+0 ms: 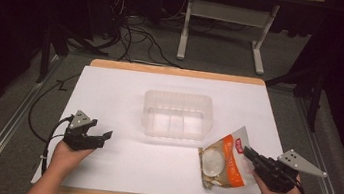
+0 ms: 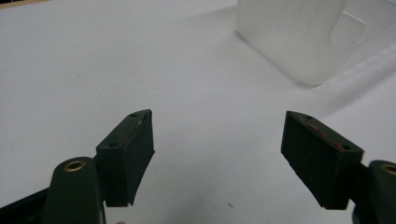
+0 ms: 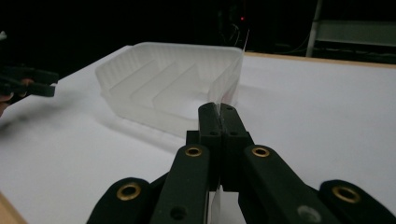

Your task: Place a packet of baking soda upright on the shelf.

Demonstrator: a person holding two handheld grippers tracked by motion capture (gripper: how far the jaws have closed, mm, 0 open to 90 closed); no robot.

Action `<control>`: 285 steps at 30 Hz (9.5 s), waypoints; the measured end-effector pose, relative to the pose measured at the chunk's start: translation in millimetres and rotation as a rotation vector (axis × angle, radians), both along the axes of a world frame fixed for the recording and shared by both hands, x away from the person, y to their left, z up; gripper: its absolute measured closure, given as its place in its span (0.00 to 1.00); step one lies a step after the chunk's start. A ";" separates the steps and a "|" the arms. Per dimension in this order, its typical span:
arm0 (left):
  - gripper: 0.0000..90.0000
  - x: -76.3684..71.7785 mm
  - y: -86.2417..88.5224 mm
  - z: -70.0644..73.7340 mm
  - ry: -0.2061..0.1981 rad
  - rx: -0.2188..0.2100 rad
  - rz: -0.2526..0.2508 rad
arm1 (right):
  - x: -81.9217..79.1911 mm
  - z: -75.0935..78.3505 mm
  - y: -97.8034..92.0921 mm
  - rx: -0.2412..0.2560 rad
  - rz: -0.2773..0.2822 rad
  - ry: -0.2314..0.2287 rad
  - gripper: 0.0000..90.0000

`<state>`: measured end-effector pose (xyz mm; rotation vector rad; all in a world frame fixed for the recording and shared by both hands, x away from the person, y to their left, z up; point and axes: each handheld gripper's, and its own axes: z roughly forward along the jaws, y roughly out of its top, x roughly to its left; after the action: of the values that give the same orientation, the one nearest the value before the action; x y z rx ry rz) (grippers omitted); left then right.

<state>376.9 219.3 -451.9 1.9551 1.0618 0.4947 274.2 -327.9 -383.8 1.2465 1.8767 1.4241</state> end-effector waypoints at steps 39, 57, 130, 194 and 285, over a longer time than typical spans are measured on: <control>0.28 -0.6 -0.3 0.2 -0.008 0.003 -0.004 | 43.0 2.3 3.8 0.033 -0.063 -0.049 0.76; 0.28 -2.9 -2.6 0.6 -0.008 0.004 -0.020 | 13.4 -13.3 -3.6 0.028 -0.088 -0.041 0.58; 0.28 -3.3 -3.8 0.3 -0.020 0.015 -0.043 | 5.7 9.2 3.3 -0.095 -0.256 -0.214 1.00; 0.28 -4.9 0.3 3.3 -0.028 -0.006 -0.048 | 85.5 77.5 167.3 -0.060 0.055 -0.325 1.00; 0.28 -4.3 -2.5 2.8 -0.025 0.001 -0.063 | 129.3 -5.8 216.9 -0.053 0.072 -0.206 0.99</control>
<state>372.5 216.8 -449.2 1.9718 0.9809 0.4837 403.4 -111.0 -389.5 0.9767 1.8223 1.4691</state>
